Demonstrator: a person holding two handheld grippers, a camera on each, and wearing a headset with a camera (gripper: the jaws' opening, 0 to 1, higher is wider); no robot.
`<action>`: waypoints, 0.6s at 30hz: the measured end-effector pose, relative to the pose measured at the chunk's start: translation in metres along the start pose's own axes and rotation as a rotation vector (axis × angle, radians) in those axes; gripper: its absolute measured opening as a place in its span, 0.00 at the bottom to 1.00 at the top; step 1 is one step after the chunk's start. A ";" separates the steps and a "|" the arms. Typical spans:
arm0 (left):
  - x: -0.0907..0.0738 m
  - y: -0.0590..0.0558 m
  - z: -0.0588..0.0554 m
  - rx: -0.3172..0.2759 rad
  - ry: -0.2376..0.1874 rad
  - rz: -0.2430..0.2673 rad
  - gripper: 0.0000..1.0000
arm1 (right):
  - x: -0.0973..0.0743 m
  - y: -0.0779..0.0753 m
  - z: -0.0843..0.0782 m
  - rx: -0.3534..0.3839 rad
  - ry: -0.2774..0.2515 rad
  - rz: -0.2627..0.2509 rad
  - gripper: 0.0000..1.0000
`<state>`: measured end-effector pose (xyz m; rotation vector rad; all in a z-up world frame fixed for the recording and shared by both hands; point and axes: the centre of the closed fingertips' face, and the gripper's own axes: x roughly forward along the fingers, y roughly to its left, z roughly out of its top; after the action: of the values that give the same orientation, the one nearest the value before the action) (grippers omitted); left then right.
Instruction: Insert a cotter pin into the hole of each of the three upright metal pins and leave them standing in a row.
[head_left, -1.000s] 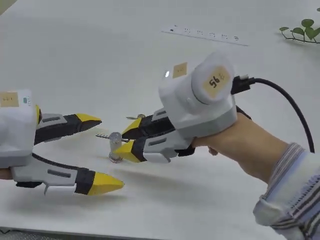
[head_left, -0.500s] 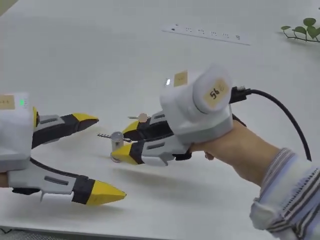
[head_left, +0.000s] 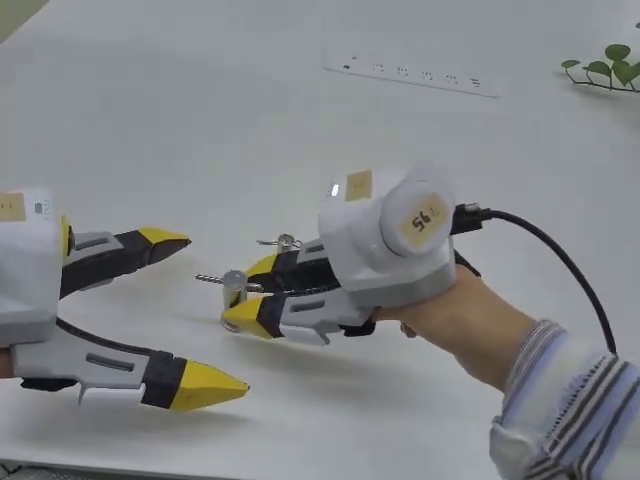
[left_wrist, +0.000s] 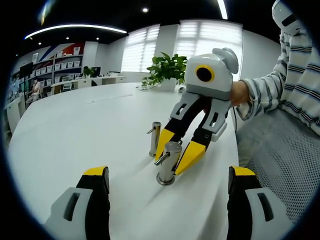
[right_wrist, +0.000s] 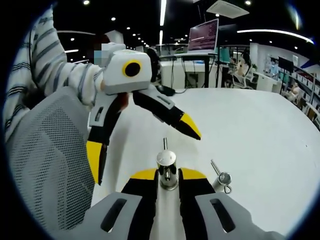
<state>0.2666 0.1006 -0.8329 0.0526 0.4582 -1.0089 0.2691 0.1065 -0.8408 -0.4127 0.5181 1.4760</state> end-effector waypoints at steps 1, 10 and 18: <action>-0.001 0.000 0.000 -0.001 0.000 0.004 1.00 | 0.001 0.000 0.000 0.009 -0.009 0.000 0.17; -0.002 0.000 -0.001 -0.001 0.003 0.010 0.99 | 0.002 0.001 0.000 -0.006 -0.053 0.008 0.16; -0.002 -0.001 0.000 0.003 0.005 0.007 0.97 | 0.002 0.002 0.001 -0.068 -0.054 0.000 0.13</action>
<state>0.2648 0.1020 -0.8319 0.0593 0.4609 -1.0031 0.2674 0.1083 -0.8412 -0.4249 0.4265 1.5038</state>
